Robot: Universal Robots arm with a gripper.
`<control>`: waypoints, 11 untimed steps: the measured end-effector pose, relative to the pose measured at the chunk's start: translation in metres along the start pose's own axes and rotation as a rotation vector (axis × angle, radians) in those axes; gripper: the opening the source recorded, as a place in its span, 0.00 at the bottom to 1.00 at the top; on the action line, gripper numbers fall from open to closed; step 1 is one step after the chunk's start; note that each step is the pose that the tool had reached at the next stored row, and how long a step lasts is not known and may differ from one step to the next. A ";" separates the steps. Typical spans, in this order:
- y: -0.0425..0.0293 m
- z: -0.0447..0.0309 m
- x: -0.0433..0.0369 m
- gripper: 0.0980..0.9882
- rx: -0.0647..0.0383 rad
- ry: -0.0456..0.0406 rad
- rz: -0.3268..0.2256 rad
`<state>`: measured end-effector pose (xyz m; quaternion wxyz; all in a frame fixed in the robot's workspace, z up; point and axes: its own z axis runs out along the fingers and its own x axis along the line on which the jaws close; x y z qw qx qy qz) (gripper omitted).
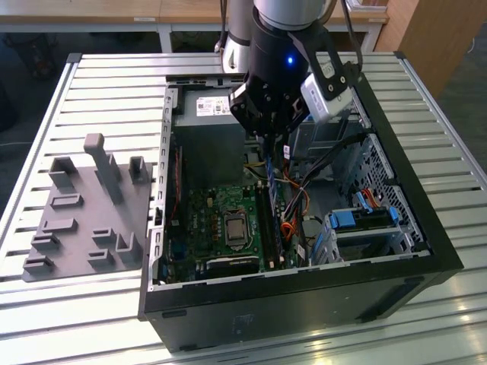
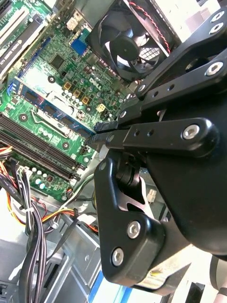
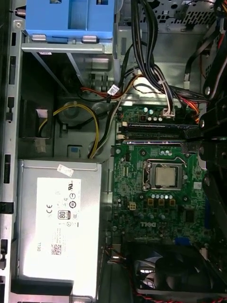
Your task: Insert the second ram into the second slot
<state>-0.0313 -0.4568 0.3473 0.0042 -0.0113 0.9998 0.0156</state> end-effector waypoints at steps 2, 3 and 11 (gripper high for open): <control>-0.0001 0.0024 0.0000 0.04 0.000 0.0002 0.000; -0.0001 0.0035 0.0000 0.04 0.000 0.0002 0.000; -0.0003 0.0093 0.0001 0.04 0.000 0.0002 0.000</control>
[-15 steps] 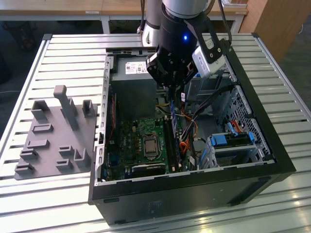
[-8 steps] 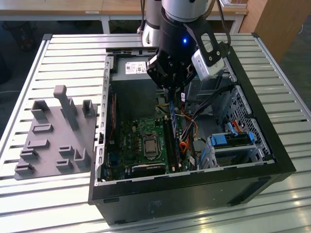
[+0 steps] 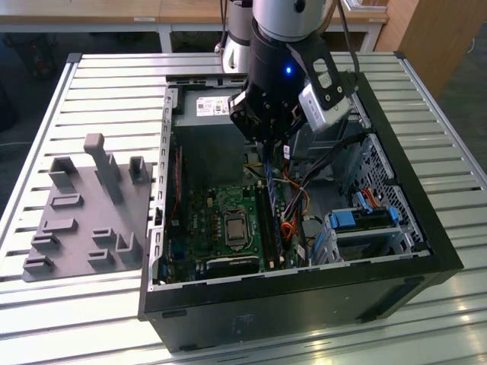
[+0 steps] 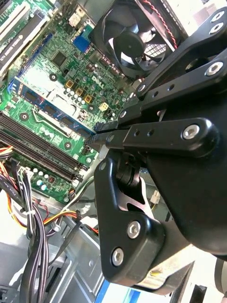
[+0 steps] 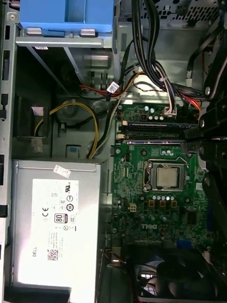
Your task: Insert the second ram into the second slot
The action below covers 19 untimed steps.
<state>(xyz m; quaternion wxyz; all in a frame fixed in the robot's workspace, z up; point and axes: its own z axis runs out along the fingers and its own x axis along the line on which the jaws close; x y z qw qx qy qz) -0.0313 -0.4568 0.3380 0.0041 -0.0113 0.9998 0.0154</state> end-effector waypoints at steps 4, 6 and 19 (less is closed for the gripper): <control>-0.0001 0.0029 0.0000 0.04 0.000 0.0000 0.000; -0.0002 0.0049 0.0001 0.04 0.000 0.0001 0.000; -0.0004 0.0128 0.0001 0.04 0.000 0.0000 0.000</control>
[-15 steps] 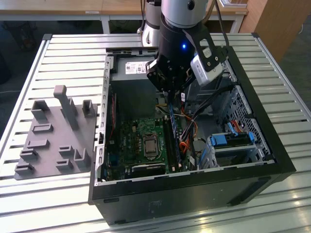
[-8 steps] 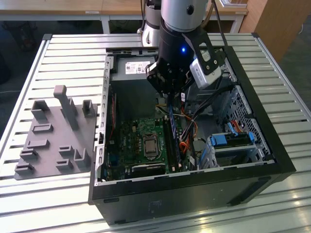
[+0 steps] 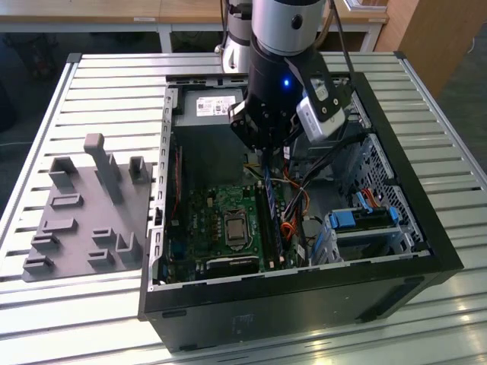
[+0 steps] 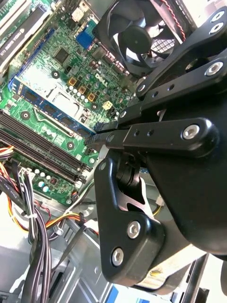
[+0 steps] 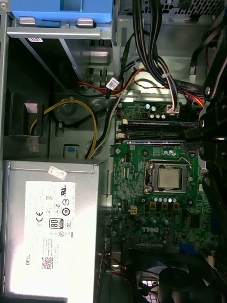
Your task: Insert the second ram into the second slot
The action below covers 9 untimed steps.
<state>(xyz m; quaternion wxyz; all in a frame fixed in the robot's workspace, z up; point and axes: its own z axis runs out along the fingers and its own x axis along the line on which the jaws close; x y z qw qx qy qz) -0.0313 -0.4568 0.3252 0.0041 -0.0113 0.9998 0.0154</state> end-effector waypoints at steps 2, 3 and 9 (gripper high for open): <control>0.0000 0.0012 0.0000 0.04 0.000 0.0000 0.000; -0.0001 0.0017 0.0000 0.04 0.000 0.0000 0.000; -0.0001 0.0039 0.0000 0.04 0.000 0.0000 0.000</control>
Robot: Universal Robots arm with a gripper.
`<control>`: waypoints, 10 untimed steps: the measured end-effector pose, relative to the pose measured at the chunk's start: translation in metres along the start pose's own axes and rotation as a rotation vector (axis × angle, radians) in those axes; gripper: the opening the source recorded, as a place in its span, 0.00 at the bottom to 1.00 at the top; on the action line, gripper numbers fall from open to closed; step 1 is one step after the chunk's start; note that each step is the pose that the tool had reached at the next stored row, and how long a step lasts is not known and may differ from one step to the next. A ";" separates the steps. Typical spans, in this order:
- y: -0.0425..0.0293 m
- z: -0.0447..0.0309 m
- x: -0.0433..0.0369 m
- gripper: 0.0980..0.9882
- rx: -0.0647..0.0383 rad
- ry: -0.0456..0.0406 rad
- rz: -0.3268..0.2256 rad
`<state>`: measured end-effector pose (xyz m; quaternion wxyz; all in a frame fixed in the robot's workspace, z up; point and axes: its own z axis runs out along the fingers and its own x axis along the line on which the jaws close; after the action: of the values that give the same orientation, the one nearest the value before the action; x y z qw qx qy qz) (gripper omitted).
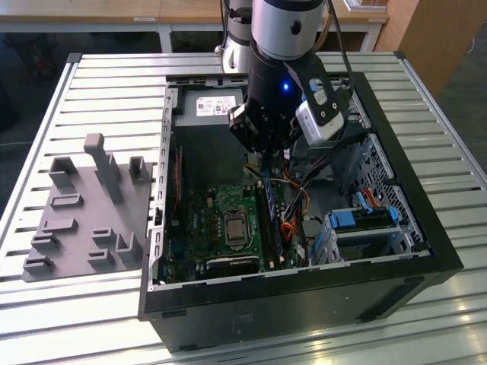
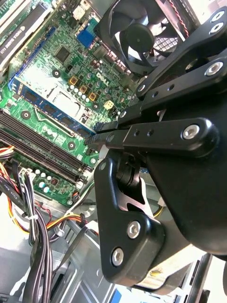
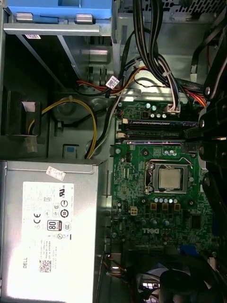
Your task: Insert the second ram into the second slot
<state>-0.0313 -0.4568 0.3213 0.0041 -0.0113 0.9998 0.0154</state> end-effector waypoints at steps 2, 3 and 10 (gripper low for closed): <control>0.0000 0.0003 0.0000 0.04 0.000 0.0000 0.000; 0.0000 0.0007 0.0000 0.04 0.000 -0.0001 0.000; -0.0001 0.0035 0.0000 0.04 0.000 0.0000 0.000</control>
<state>-0.0313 -0.4568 0.3177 0.0041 -0.0113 0.9998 0.0154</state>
